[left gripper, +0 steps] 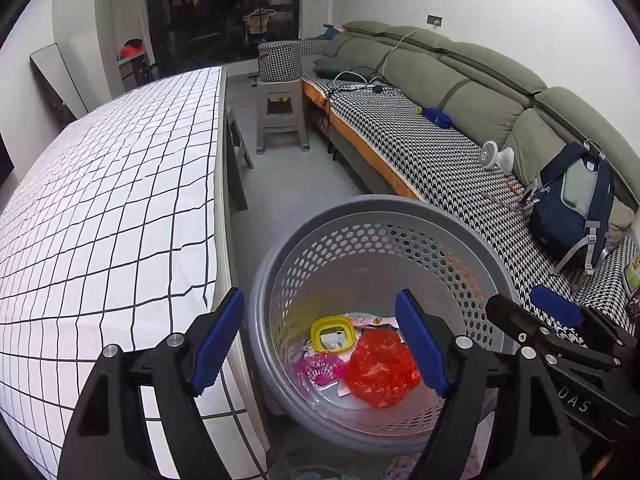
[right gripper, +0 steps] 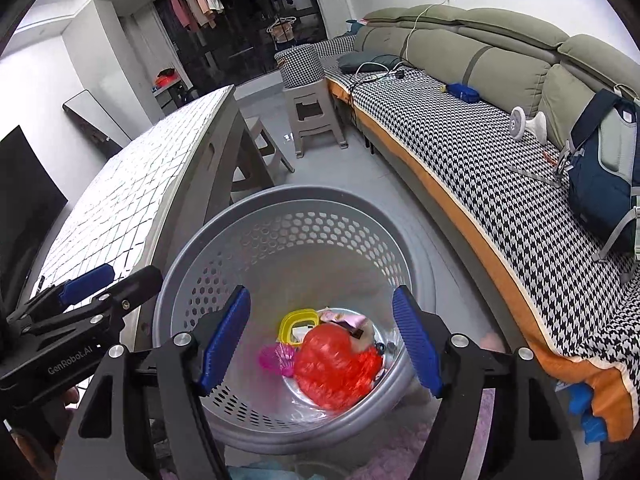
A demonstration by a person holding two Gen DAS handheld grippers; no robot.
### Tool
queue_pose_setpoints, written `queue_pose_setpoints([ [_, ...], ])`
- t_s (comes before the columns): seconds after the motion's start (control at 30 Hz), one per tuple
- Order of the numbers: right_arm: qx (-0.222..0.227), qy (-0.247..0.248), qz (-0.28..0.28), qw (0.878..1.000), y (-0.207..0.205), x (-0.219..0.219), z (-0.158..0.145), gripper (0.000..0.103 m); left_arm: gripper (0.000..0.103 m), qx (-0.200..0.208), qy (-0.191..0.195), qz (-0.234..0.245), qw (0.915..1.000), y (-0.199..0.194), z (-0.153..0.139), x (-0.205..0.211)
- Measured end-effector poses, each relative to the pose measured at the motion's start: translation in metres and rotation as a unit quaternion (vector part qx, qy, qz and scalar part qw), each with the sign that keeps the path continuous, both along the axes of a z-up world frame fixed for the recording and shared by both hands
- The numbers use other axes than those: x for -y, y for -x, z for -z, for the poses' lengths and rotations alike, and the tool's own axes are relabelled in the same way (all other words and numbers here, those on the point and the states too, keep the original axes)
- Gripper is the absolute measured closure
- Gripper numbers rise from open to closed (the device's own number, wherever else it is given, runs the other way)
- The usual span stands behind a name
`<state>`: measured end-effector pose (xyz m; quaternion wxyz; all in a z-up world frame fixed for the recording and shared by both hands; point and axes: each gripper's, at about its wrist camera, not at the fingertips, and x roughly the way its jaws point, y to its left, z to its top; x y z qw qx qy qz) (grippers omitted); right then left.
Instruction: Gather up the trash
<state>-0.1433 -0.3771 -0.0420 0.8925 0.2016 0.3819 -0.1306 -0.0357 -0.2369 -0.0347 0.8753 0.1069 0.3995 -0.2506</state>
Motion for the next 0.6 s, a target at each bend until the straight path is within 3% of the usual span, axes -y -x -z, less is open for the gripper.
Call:
queue_pose_setpoints([
  [0.6,0.001,0.003,0.013,1.000,0.011,-0.005,-0.002,0.032,0.013,0.016,-0.009,-0.024,0.9996,0.005,-0.004,-0.007],
])
